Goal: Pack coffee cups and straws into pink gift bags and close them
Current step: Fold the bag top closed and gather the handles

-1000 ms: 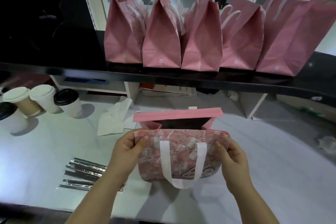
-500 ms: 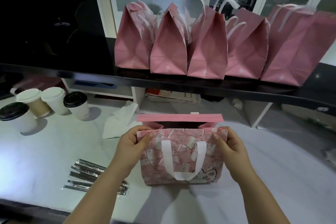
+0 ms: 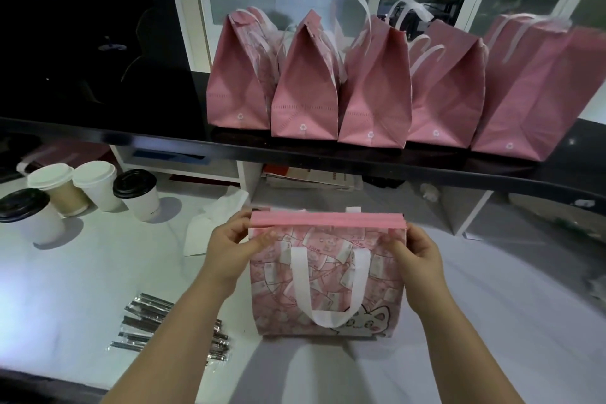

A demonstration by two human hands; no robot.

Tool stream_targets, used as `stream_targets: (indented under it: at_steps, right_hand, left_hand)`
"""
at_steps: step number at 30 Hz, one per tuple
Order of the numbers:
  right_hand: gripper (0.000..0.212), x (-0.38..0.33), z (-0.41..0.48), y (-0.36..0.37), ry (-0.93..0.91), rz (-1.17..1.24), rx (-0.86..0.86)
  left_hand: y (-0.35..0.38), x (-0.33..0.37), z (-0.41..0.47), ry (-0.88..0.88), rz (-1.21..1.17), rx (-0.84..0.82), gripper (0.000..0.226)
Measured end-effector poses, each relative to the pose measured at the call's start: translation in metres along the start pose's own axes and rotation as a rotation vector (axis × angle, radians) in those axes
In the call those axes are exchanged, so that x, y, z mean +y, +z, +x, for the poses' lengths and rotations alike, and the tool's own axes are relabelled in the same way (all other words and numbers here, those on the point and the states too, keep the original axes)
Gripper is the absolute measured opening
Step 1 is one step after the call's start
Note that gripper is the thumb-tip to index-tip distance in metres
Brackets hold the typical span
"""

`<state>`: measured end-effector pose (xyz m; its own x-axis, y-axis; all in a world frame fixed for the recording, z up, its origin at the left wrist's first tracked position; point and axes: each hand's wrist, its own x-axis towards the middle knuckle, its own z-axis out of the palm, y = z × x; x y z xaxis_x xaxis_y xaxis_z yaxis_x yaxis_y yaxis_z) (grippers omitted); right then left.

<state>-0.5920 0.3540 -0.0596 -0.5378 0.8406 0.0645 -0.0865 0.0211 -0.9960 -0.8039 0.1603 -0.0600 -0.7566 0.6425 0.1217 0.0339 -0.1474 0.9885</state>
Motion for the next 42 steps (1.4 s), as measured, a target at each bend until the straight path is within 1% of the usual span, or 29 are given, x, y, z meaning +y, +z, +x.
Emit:
stream_targets:
  at_steps: [1,2,4,6,9,12,15,17,20,23,25,26,28,30,31,32,34,35,37,39,42]
  right_hand:
    - [0.014,0.001,0.0,0.001,-0.025,0.009,0.016]
    - [0.012,0.003,-0.001,0.001,-0.05,0.03,0.027]
    - [0.02,0.006,-0.003,0.0,-0.085,0.089,0.06]
    - [0.029,0.008,-0.004,-0.001,-0.096,0.13,0.092]
    - [0.04,0.011,-0.004,-0.002,-0.125,0.094,0.098]
    - [0.058,0.011,-0.006,-0.005,-0.258,-0.071,0.073]
    - [0.065,0.006,-0.003,-0.01,-0.437,-0.356,0.024]
    - [0.063,0.004,0.001,-0.016,-0.561,-0.493,-0.011]
    - [0.046,0.002,0.001,-0.02,-0.615,-0.565,-0.037]
    - [0.036,-0.003,-0.003,-0.023,-0.633,-0.578,-0.053]
    - [0.026,-0.007,-0.006,-0.024,-0.624,-0.573,-0.052]
    - [0.024,-0.009,-0.007,-0.023,-0.604,-0.58,-0.039]
    - [0.026,-0.009,-0.009,-0.019,-0.548,-0.65,0.025]
    - [0.039,-0.016,-0.011,-0.009,-0.477,-0.719,0.081]
    - [0.045,-0.021,-0.011,-0.003,-0.497,-0.772,0.082]
    - [0.046,-0.025,-0.01,0.004,-0.576,-0.862,0.063]
    - [0.037,-0.031,-0.01,0.02,-0.727,-1.091,0.041]
    - [0.029,-0.034,-0.011,0.028,-0.746,-1.174,0.034]
    - [0.018,-0.037,-0.013,0.044,-0.734,-1.25,-0.022]
    - [0.019,-0.033,-0.015,0.056,-0.724,-1.281,-0.082]
    - [0.027,-0.028,-0.013,0.061,-0.725,-1.285,-0.043]
  left_hand:
    - [0.002,-0.001,0.001,0.015,-0.011,0.03,0.016]
    - [0.003,-0.003,0.002,0.019,-0.013,0.068,0.019]
    - [0.005,-0.008,0.003,-0.008,-0.028,0.121,0.032]
    - [0.005,-0.01,0.003,-0.024,-0.065,0.111,0.041]
    - [0.001,-0.01,0.004,-0.022,-0.09,0.053,0.051]
    - [-0.002,-0.005,0.008,0.0,-0.049,-0.017,0.05]
    - [-0.003,-0.001,0.009,0.028,0.025,-0.066,0.046]
    - [-0.006,0.001,0.009,0.046,0.061,-0.068,0.043]
    - [-0.012,0.005,0.007,0.117,0.17,-0.052,0.038]
    - [-0.019,0.012,0.004,0.198,0.408,-0.034,0.035]
    - [-0.026,0.019,0.001,0.286,0.611,-0.059,0.036]
    - [-0.029,0.022,-0.001,0.344,0.708,-0.085,0.033]
    - [-0.028,0.029,-0.006,0.414,0.795,-0.115,0.024]
    - [-0.017,0.033,-0.01,0.47,0.829,-0.093,0.028]
    - [-0.006,0.035,-0.01,0.516,0.885,-0.074,0.027]
    - [0.006,0.034,-0.01,0.556,0.951,-0.062,0.024]
    - [0.032,0.034,-0.01,0.561,1.018,-0.072,0.021]
    - [0.044,0.033,-0.009,0.55,1.03,-0.089,0.02]
    - [0.064,0.029,-0.008,0.549,1.063,-0.119,0.017]
    - [0.076,0.025,-0.008,0.534,1.099,-0.121,0.021]
    - [0.079,0.021,-0.01,0.529,1.142,-0.08,0.023]
